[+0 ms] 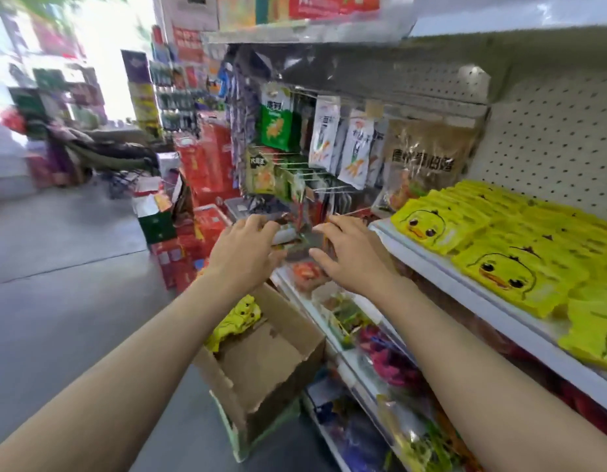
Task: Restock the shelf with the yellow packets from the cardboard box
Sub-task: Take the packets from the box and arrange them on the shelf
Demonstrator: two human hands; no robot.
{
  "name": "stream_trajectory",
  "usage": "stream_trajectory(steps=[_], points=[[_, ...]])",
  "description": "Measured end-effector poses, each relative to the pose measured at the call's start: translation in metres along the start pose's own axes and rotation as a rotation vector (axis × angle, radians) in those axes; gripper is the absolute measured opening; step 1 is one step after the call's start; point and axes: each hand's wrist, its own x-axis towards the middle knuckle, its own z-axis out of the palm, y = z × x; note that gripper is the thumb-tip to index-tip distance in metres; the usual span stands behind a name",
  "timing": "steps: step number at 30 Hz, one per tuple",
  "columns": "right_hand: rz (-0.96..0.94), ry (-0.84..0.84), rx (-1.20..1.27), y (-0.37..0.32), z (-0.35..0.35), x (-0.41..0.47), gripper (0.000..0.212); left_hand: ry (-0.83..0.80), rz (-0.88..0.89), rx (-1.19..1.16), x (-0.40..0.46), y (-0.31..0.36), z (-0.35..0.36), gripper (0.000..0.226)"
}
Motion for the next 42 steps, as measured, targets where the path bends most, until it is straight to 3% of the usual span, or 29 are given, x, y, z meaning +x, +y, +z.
stream_trajectory(steps=[10,20,34,42], points=[[-0.214,-0.122,-0.019,-0.024,0.147,0.176,0.05,-0.13,-0.257,0.054,0.063,-0.136,0.112,0.052],[-0.293,-0.434,0.077,0.0,0.313,0.32,0.054,-0.388,-0.452,0.044,0.121,-0.224,0.264,0.047],[-0.13,-0.938,0.117,0.048,0.583,0.297,0.053,-0.818,-0.664,-0.095,0.049,-0.268,0.513,0.055],[-0.147,-0.901,0.117,0.059,0.668,0.291,0.071,-0.971,-1.047,-0.273,0.011,-0.259,0.596,0.086]])
